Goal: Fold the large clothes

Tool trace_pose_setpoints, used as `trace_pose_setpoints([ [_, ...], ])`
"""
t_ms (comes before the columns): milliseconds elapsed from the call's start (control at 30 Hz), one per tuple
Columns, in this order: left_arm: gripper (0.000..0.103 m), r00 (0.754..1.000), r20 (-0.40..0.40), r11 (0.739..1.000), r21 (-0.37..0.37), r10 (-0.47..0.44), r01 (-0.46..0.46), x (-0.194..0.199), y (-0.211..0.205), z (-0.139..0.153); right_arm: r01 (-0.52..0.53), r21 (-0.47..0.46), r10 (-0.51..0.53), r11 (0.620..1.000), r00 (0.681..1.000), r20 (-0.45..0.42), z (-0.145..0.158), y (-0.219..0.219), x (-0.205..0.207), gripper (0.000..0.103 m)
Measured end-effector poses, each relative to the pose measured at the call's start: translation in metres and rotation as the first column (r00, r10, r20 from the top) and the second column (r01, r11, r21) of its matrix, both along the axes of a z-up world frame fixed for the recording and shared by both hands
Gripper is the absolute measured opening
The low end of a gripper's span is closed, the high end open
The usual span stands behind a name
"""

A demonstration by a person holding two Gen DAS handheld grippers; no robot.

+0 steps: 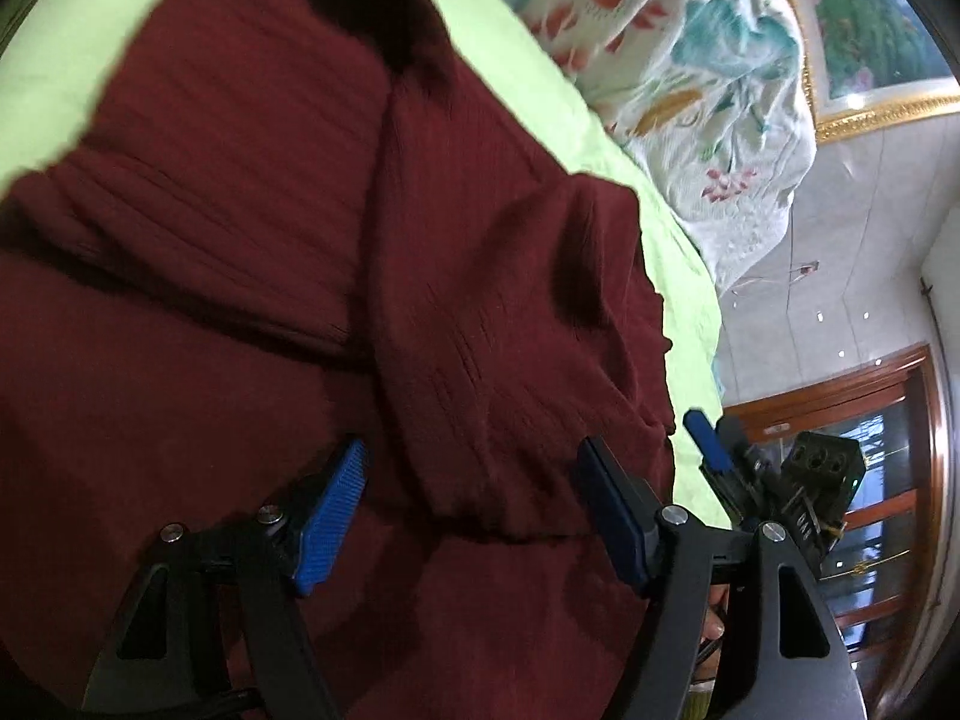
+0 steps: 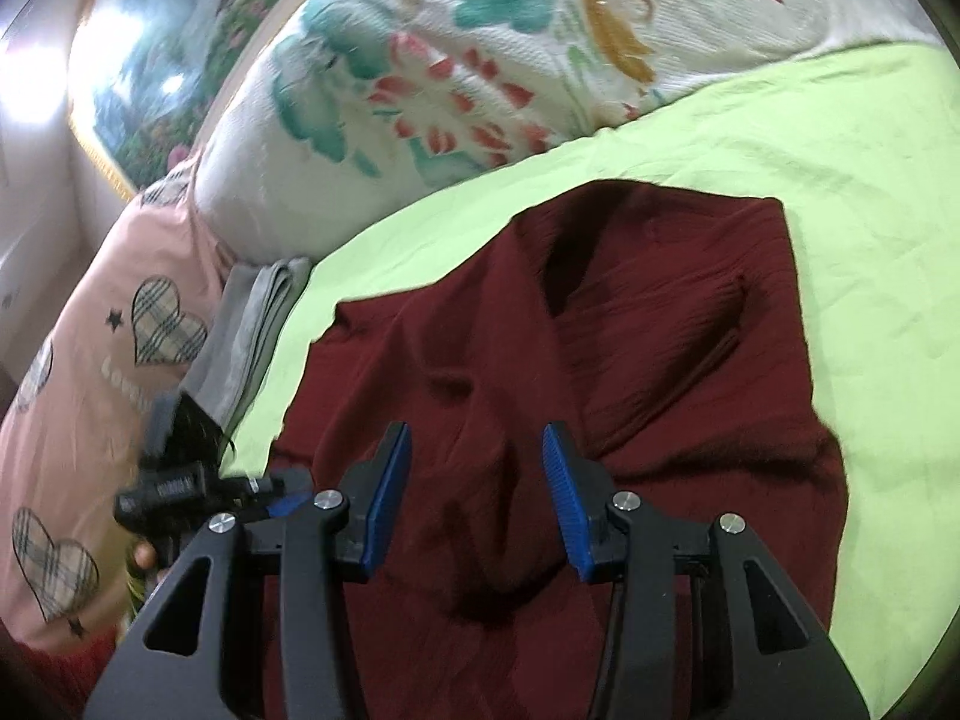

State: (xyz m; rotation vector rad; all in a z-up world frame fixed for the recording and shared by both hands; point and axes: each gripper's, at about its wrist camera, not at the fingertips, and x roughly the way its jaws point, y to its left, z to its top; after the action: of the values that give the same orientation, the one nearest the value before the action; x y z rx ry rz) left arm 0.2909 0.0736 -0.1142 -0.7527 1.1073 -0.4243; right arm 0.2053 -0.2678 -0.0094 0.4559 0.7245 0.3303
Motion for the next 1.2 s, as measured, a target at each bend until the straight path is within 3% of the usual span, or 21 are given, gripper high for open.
trace_pose_setpoints([
  [67,0.04,0.999,0.031,1.0,0.008,-0.009,0.009,0.005,-0.008,-0.001,0.02,0.025,-0.019,1.0,1.0,-0.016,0.0,-0.005,0.013,0.047],
  [100,0.0,0.998,0.043,0.999,0.022,-0.045,0.044,0.01,-0.014,0.0,0.024,0.031,-0.024,0.999,0.999,-0.022,0.0,-0.007,0.016,0.047],
  [167,0.004,0.996,0.081,0.998,0.056,-0.043,0.038,0.012,-0.012,0.008,0.026,0.042,-0.025,0.999,0.999,-0.026,0.002,-0.008,0.024,0.047],
  [267,0.004,0.983,0.173,0.993,0.087,0.064,-0.08,0.008,0.025,0.029,0.027,0.062,-0.025,0.998,0.999,-0.023,0.004,-0.011,0.029,0.047],
  [400,0.003,0.971,0.169,0.979,0.084,0.168,-0.184,0.007,0.071,0.027,0.026,0.083,-0.022,0.996,0.999,-0.048,-0.006,-0.01,0.035,0.047],
  [833,0.004,0.979,0.127,0.983,0.065,0.16,-0.17,0.005,0.069,0.005,-0.032,0.136,0.056,0.99,0.983,-0.177,-0.05,0.025,0.06,0.046],
  [933,0.004,0.981,0.14,0.988,0.052,0.136,-0.144,0.008,0.064,0.012,-0.04,0.104,0.061,0.994,0.977,-0.204,-0.054,0.031,0.066,0.004],
  [1000,0.004,0.98,0.162,0.992,0.03,0.115,-0.121,0.012,0.058,0.022,-0.03,0.126,0.048,0.992,0.989,-0.142,-0.038,0.026,0.066,0.004],
  [1067,0.004,0.973,0.215,0.996,0.004,0.083,-0.086,0.017,0.048,0.038,-0.02,0.168,0.025,0.986,0.999,-0.026,-0.01,0.014,0.062,0.004],
  [1200,0.004,0.945,0.323,0.999,-0.037,0.044,-0.034,0.026,0.035,0.067,-0.013,0.246,-0.031,0.969,0.985,0.172,0.039,-0.013,0.048,0.004],
])
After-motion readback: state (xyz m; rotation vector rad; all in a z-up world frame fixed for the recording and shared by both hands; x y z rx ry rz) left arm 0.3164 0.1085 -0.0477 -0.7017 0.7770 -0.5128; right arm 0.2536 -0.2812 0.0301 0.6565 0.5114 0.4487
